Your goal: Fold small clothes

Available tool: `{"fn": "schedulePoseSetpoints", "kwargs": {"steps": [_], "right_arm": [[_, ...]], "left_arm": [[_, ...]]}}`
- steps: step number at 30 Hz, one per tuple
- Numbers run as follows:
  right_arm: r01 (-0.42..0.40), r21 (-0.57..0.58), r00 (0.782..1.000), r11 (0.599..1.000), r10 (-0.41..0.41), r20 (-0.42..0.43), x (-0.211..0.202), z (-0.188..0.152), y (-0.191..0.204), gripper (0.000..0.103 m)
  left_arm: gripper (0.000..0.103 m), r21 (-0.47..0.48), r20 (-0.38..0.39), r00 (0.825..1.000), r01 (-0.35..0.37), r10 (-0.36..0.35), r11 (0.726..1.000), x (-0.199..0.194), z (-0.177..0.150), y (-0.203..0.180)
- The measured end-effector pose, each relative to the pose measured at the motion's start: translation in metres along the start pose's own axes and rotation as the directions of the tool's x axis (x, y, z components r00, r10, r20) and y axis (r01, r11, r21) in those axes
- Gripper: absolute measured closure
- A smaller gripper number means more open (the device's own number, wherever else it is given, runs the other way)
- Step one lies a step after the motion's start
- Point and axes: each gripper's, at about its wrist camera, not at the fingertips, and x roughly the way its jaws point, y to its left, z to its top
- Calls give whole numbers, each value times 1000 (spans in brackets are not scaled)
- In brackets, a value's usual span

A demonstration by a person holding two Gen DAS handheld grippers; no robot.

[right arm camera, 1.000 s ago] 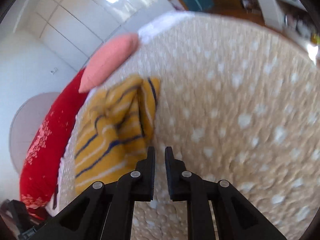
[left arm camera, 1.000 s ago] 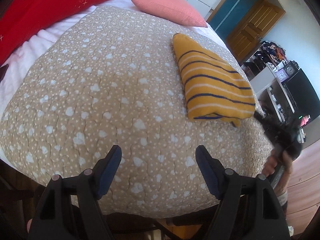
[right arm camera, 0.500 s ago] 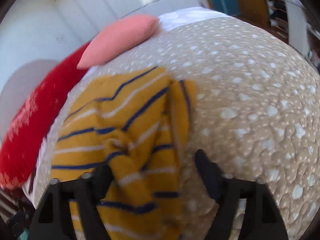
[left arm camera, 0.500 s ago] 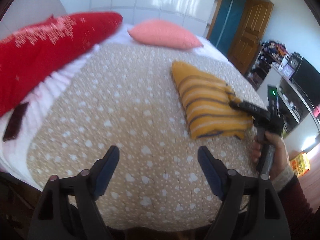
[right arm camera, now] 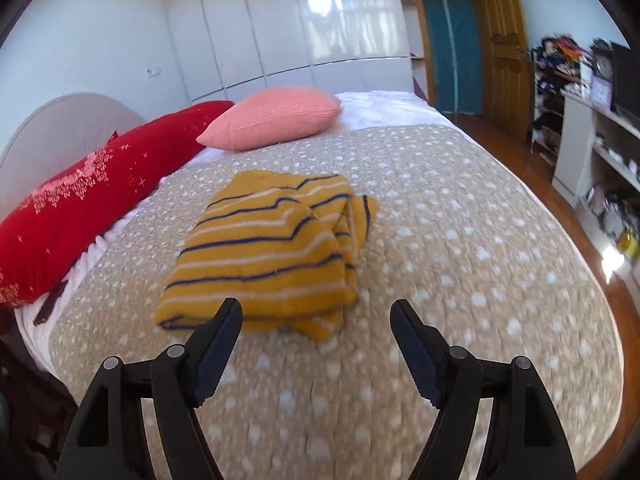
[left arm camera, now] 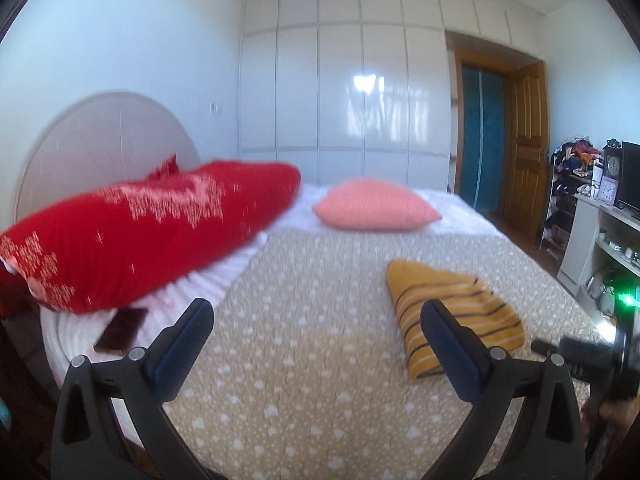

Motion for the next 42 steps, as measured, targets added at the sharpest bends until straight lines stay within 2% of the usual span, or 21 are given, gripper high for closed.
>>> {"fn": "schedulePoseSetpoints", "kwargs": {"steps": [4,6,8,10,12,17,20,24,27,31,35,42], "right_arm": [[5,70,1000,998,-4,-11,-17,-17,-12,22],[-2,98,1000,995,3,-9,-26,-25,-16,22],[-3,107,1000,994,3,-8,-32,-30,-17,22],[8,101,1000,995,-7,-10,-38,-35,-15,22],[22,97,1000,995,-21,-13,-41,-38,-16,22],[68,107,997,992,-64,-43,-37,-46,-23,22],[65,120,997,991,-59,-52,-34,-49,-23,22],[66,96,996,993,-60,-62,-30,-51,-14,22],[70,74,995,995,-65,-73,-26,-53,-6,22],[64,54,994,996,-59,-87,-23,-57,4,22],[56,41,994,998,-52,-100,-20,-59,11,22],[50,6,993,999,-49,-105,-19,-60,23,22]], "left_arm": [[0,37,61,996,58,-60,998,-20,14,-13],[0,47,68,988,135,-138,990,-22,18,-22],[0,51,30,980,195,-197,979,-19,19,-31],[0,56,-55,971,234,-231,971,-11,13,-44],[0,85,-84,971,231,-224,969,-8,5,-56],[0,146,-34,985,174,-171,974,-17,-7,-72],[0,162,-65,980,197,-189,967,-13,-11,-75],[0,146,-208,949,269,-236,952,6,-21,-77],[0,109,-302,923,282,-239,953,21,-33,-74],[0,163,-415,903,190,-108,968,43,-53,-75],[0,157,-468,880,168,-77,973,54,-68,-68],[0,153,-478,876,149,-59,977,56,-71,-62]]}}
